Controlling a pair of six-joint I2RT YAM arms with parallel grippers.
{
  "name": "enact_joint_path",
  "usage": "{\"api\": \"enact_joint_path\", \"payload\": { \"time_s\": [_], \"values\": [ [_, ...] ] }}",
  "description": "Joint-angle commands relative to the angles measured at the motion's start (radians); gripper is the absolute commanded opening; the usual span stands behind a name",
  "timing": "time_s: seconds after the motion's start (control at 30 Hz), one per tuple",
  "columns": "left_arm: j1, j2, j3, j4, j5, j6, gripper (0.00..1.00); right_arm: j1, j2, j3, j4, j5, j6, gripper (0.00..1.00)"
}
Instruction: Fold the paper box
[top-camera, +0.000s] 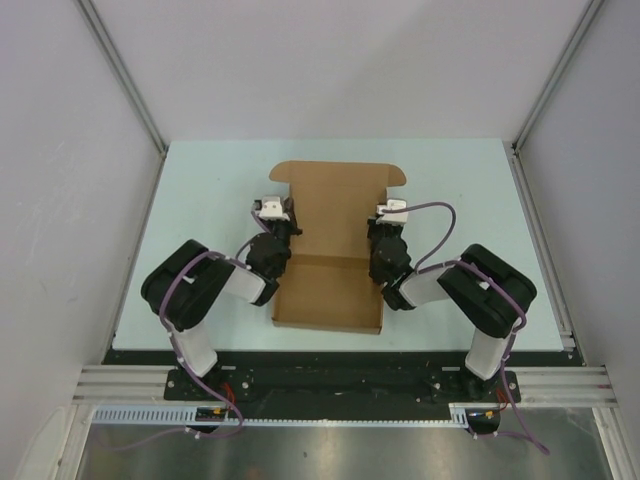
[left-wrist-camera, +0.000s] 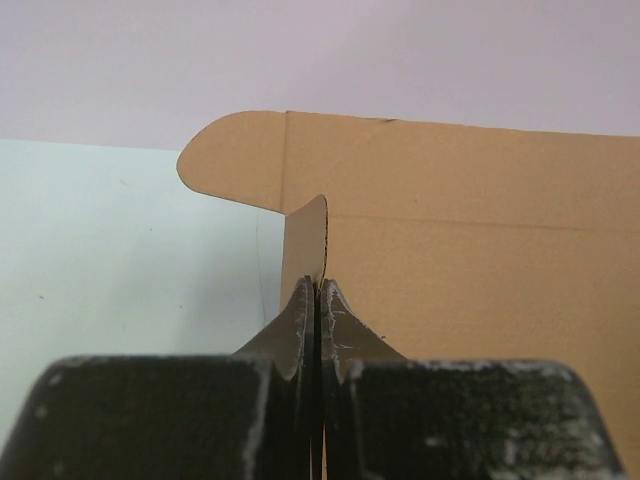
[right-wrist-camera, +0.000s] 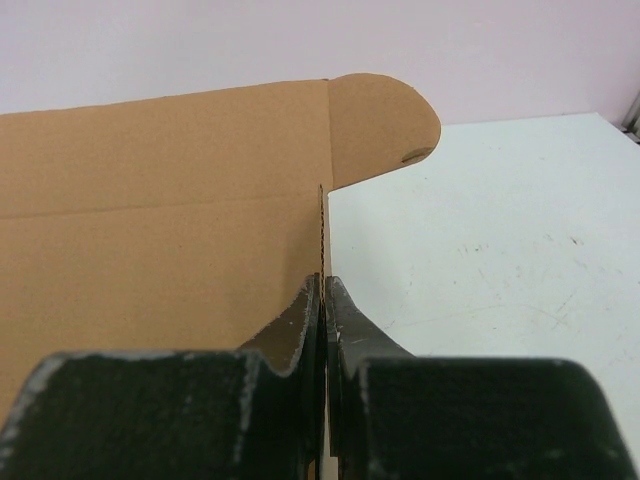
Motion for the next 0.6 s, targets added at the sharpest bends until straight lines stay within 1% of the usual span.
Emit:
{"api": "enact_joint_path", "payload": {
  "time_s": [0.0, 0.17, 0.23, 0.4, 0.47, 0.57],
  "values": [
    [-0.039, -0.017, -0.069, 0.329, 0.124, -0.108, 0.00, 0.087, 0.033, -0.041, 0.035, -0.115, 0.083, 0.00],
    [-0.051, -0.049, -0.103, 0.329, 0.124, -0.120, 0.00, 0.119, 0.009, -0.102, 0.023, -0.073, 0.120, 0.00],
    [-0.055, -0.057, -0.112, 0.329, 0.130, -0.132, 0.00, 0.127, -0.019, -0.121, -0.028, -0.061, 0.166, 0.00],
    [-0.068, -0.118, -0.143, 0.329, 0.163, -0.132, 0.00, 0.138, -0.082, -0.150, -0.123, -0.055, 0.221, 0.00],
    [-0.078, -0.149, -0.154, 0.329, 0.187, -0.125, 0.00, 0.141, -0.103, -0.168, -0.127, -0.049, 0.238, 0.00],
    [-0.085, -0.188, -0.172, 0.329, 0.204, -0.129, 0.00, 0.145, -0.110, -0.199, -0.086, -0.050, 0.226, 0.00]
  ]
}}
